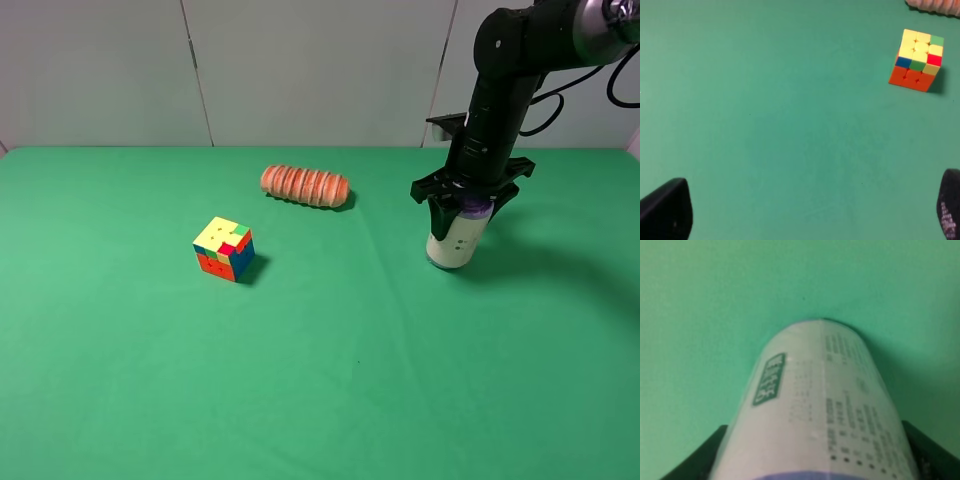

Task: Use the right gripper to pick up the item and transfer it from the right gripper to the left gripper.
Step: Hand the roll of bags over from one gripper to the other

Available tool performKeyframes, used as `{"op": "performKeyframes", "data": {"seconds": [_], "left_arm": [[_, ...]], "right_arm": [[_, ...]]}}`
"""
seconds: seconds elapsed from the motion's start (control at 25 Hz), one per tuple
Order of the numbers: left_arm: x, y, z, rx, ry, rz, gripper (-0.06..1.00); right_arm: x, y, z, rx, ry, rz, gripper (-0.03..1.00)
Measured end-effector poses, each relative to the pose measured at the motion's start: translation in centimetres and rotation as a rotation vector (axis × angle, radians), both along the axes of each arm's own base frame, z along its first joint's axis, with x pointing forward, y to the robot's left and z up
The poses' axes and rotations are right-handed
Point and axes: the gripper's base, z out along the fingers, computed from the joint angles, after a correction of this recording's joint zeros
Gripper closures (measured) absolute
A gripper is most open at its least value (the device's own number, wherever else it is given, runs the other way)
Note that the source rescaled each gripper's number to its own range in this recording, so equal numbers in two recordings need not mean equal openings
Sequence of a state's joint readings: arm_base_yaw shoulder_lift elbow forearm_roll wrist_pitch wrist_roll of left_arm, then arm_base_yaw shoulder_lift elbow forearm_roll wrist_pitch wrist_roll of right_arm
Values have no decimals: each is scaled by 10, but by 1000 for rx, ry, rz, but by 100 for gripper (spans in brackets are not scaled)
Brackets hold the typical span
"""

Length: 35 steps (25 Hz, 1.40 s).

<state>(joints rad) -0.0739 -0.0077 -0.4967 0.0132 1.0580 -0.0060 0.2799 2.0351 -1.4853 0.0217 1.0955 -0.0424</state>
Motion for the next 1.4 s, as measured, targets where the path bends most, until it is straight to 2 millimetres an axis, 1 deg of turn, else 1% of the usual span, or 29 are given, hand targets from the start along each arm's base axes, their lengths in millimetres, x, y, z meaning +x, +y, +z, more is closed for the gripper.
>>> {"op": "performKeyframes", "data": {"seconds": [0.24,0.36,0.44,0.68,0.76,0.92,1.08,1.28,1.4], "left_arm": [[0,0,0,0,0,0,1],[0,0,0,0,0,0,1],[0,0,0,0,0,0,1],[0,0,0,0,0,0,1],[0,0,0,0,0,0,1],[0,0,0,0,0,0,1],[0,0,0,0,0,0,1],[0,0,0,0,0,0,1],[0,0,0,0,0,0,1]], "right_arm": [[-3,-1,0,-9,32,1,96],[-5,-1,8,-7,26,1,96],[-7,-2,20,5,-1,-1,96],[-22,0,67,82,-83,-16,96],[-29,4,81,94,-114,-1,96],[-47,23,103,111,-148,67,96],[-66,46,116,124,-161,155,96],[-88,77,123,138,-173,282,96],[-100,95,123,144,-169,350,96]]}}
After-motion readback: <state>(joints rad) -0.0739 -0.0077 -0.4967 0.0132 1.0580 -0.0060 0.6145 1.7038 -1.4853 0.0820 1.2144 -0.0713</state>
